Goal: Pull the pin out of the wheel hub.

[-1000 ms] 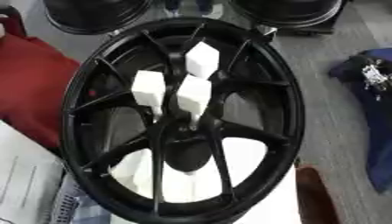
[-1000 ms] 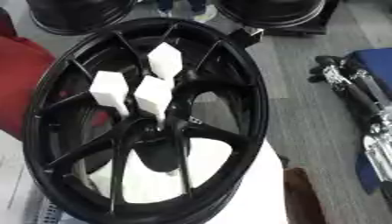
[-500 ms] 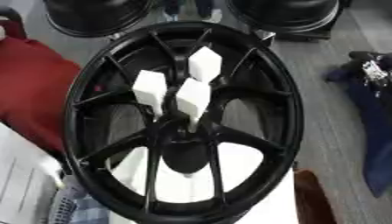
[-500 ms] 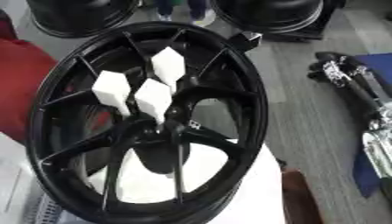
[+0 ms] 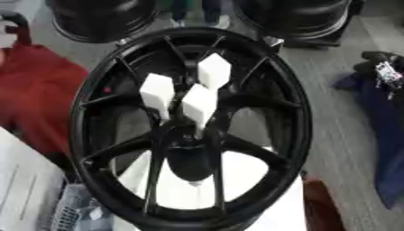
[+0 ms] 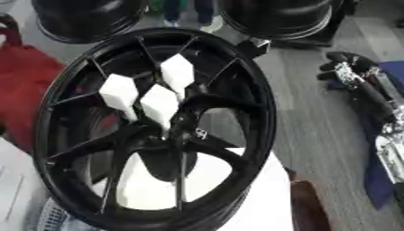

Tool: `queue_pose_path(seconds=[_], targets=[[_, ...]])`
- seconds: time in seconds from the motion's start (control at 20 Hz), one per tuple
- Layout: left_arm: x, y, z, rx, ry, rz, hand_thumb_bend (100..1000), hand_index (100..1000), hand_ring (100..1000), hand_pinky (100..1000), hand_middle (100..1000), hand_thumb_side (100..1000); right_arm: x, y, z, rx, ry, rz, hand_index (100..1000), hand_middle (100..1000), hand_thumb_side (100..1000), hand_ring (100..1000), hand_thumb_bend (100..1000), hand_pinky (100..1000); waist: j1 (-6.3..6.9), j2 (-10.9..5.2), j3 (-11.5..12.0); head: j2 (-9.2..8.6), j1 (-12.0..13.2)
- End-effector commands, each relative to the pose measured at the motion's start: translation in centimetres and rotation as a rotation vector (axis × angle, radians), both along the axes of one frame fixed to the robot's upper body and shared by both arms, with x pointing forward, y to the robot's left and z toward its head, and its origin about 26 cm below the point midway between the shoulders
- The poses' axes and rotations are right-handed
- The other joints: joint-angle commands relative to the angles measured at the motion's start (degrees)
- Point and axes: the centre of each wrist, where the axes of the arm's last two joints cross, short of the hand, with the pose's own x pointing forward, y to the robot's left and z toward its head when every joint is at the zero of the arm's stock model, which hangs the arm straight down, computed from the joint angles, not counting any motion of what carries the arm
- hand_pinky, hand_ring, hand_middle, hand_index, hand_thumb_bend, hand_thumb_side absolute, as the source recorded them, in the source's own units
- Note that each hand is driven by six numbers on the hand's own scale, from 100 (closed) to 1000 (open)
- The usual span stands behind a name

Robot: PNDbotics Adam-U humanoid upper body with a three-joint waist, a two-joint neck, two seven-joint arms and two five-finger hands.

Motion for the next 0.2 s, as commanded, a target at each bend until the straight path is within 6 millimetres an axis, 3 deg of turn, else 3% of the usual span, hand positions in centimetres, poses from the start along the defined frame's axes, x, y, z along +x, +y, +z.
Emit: queue_pose_path(seconds=[0.05, 0.2], targets=[[-0.5, -1.2, -0.1, -0.116, -0.049, -0.003, 372, 719, 693, 742, 592, 580, 0.0, 0.0, 1.4, -0.025, -0.033, 0.018, 801, 663, 587, 722, 100, 975, -0.13, -1.64, -0.03, 0.11, 0.24], [-0.6, -3.0, -2.0, -0.226, -0.041, -0.014, 374, 717, 690, 740, 590, 590, 0.0, 0.1, 1.6, -0.020, -0.041, 0.024, 801, 663, 582, 722, 100, 975, -0.33, -1.73, -0.12, 0.11, 0.37]])
